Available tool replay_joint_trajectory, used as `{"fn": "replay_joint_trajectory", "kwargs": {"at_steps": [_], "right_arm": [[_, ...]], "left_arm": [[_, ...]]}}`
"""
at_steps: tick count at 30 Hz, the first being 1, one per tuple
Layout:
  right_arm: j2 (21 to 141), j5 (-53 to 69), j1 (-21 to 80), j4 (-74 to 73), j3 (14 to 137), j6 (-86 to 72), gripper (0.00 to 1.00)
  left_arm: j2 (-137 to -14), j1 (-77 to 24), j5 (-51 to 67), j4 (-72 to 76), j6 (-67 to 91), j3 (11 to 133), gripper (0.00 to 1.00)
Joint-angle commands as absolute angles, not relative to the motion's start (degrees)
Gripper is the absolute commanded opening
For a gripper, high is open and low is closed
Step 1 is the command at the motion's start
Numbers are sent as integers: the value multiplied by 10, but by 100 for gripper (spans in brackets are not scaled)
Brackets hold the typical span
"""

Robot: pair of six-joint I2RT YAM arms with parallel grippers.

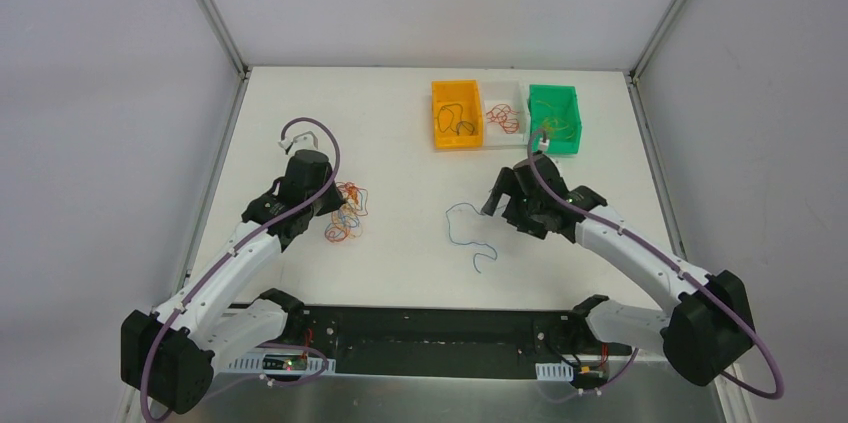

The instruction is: Untangle the cables

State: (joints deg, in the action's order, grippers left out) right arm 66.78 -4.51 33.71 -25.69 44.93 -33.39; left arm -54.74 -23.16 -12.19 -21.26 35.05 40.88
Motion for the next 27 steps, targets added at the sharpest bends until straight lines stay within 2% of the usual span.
{"fn": "replay_joint_trajectory", "kwargs": {"at_steps": [1,5,9,13,19,27], "right_arm": [[645,-121,358,-373,480,-431,100],[622,-111,412,-357,465,-446,99],[636,-11,452,-295,458,-285,99],[682,-46,482,-315,497,-139,99],[742,-39,507,-239,491,78,99],[840,-72,508,-254,519,213,97]], "left_arm": [[-549,-228,-117,-195,341,417,0],[-553,-228,-115,-191,342,419,0],[-556,-228,-110,-189,342,420,0],[-553,-227,-106,-188,340,420,0],[-541,-228,-112,-188,340,416,0],[-535,-228,-121,-189,336,419,0]]}}
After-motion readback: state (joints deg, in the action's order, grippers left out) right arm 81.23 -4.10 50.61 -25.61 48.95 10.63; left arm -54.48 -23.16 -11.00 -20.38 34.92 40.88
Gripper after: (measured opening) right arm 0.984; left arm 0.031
